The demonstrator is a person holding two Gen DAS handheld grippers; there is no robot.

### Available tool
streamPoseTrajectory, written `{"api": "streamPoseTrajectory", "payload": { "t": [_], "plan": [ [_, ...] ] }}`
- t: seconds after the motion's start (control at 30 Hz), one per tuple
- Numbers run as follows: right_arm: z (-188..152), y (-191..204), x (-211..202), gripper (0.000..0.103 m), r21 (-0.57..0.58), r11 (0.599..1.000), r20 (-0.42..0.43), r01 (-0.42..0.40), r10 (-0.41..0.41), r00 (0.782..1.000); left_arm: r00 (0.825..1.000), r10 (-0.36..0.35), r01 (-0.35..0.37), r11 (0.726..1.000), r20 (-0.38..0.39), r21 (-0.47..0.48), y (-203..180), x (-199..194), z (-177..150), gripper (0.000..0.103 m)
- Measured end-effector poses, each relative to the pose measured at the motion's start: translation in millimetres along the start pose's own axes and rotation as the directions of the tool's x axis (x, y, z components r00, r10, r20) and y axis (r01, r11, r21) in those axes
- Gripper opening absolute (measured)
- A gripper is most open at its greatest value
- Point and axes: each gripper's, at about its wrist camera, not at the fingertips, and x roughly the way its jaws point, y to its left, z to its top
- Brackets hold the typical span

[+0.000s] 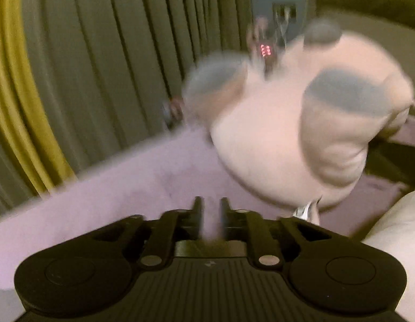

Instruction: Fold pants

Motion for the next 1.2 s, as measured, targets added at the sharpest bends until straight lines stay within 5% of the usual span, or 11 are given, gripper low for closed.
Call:
{"api": "streamPoseTrajectory", "payload": {
  "t": [0.07, 0.17, 0.33, 0.4, 0.53, 0.6, 0.67, 0.8, 0.93, 1.13, 1.2],
  "plan": [
    [-12.2, -9.7, -31.2, 0.075, 0.058, 0.994, 0.054, -0.089, 0.086, 0.995, 1.0, -0.006, 0.006, 1.0, -0.01, 0.003, -0.6, 1.9, -0.2, 0.096],
    [-46.8, -22.1, -58.4, 0.079, 0.145, 0.957, -0.01, -0.25, 0.254, 0.967, 1.0, -0.009, 0.009, 1.0, -0.016, 0.007, -0.7, 1.8, 0.6, 0.096],
    [-109.7, -44.7, -42.1, 0.079, 0.369, 0.857, -0.239, -0.359, 0.461, 0.855, 1.0, -0.019, 0.019, 1.0, 0.006, -0.007, 3.2, -3.4, 0.1, 0.096],
    [-122.1, -47.9, -34.1, 0.042, 0.312, 0.927, -0.321, -0.209, 0.31, 0.895, 1.0, -0.02, 0.02, 1.0, 0.02, -0.016, 4.8, -7.3, -1.7, 0.096],
    [-109.0, -45.8, -56.0, 0.052, 0.284, 0.959, -0.234, -0.007, 0.077, 0.969, 0.997, -0.034, 0.034, 0.999, 0.075, -0.006, 0.0, -24.7, -7.9, 0.096],
    [-107.7, -37.4, -61.8, 0.078, 0.321, 0.94, -0.225, -0.114, 0.193, 0.955, 0.99, -0.082, 0.079, 0.996, 0.11, 0.037, -11.7, -36.8, -13.7, 0.096],
    [-112.7, -26.3, -59.8, 0.082, 0.331, 0.922, -0.249, -0.202, 0.291, 0.923, 0.979, -0.155, 0.142, 0.985, 0.131, 0.101, -31.4, -45.5, -20.9, 0.096],
    [-133.9, -12.3, -37.5, 0.093, 0.325, 0.93, -0.363, -0.172, 0.291, 0.885, 0.96, -0.253, 0.209, 0.93, 0.116, 0.302, -85.9, -49.8, -27.6, 0.096],
    [-130.9, -18.2, -29.1, 0.098, 0.352, 0.914, -0.355, -0.201, 0.329, 0.875, 0.946, -0.31, 0.248, 0.882, 0.097, 0.4, -117.1, -30.2, -23.2, 0.096],
    [-127.3, 5.8, -41.1, 0.099, 0.249, 0.953, -0.39, -0.175, 0.264, 0.882, 0.991, -0.106, 0.066, 0.911, 0.078, 0.407, -101.5, 31.8, 1.9, 0.096],
    [-130.6, 10.6, -43.5, 0.099, 0.203, 0.966, -0.405, -0.162, 0.233, 0.884, 0.988, -0.062, 0.002, 0.918, 0.138, 0.397, -78.3, 42.9, 13.3, 0.097]
  ]
}}
